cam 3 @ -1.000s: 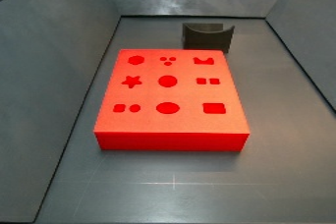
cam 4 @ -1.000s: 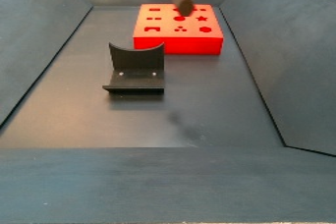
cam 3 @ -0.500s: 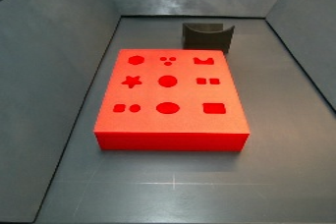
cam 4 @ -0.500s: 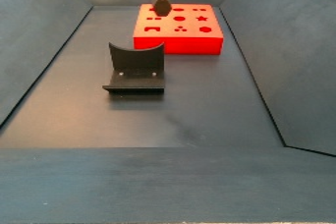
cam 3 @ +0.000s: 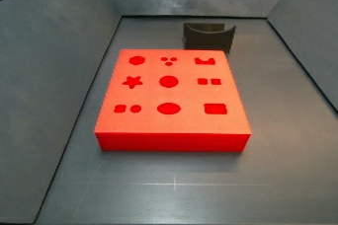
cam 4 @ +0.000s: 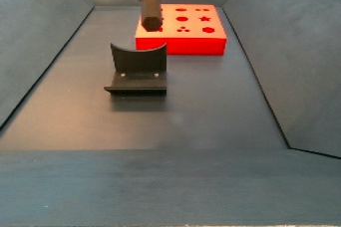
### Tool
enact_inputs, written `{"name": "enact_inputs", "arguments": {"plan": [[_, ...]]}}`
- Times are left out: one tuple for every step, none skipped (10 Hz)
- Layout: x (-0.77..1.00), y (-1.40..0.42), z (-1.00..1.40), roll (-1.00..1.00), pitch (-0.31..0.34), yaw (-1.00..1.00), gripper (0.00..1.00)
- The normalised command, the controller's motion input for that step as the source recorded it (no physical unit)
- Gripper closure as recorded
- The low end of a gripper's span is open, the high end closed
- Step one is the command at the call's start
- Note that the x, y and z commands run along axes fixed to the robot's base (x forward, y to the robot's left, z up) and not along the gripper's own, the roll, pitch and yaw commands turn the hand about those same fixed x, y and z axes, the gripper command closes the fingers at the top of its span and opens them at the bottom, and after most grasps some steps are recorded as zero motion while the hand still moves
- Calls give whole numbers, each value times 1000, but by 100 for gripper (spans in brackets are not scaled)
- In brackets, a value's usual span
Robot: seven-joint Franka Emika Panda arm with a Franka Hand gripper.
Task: Pick up the hexagon object. Move up. Place the hexagon object on the fixture. Regrasp the hexagon object. Move to above the board. Insert the hexagon object.
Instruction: Place the hexagon object on the fixture.
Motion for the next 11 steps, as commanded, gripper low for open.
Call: {"name": "enact_inputs", "arguments": {"plan": [[442,61,-15,-1000,103,-195,100],[350,63,-13,-1000,98,-204,100],[282,59,-17,-1000,94,-215,100],[200,53,-19,-802,66,-189,100],[159,52,-19,-690,53,-171,100],[85,53,-18,-465,30,-142,100],[65,45,-12,-301,6,-123,100],[126,130,-1000,-1000,201,-97,100],[129,134,-1000,-1000,200,-100,100],[150,140,-1000,-1000,227,-145,100],[166,135,-1000,-931,226,-178,100]]}}
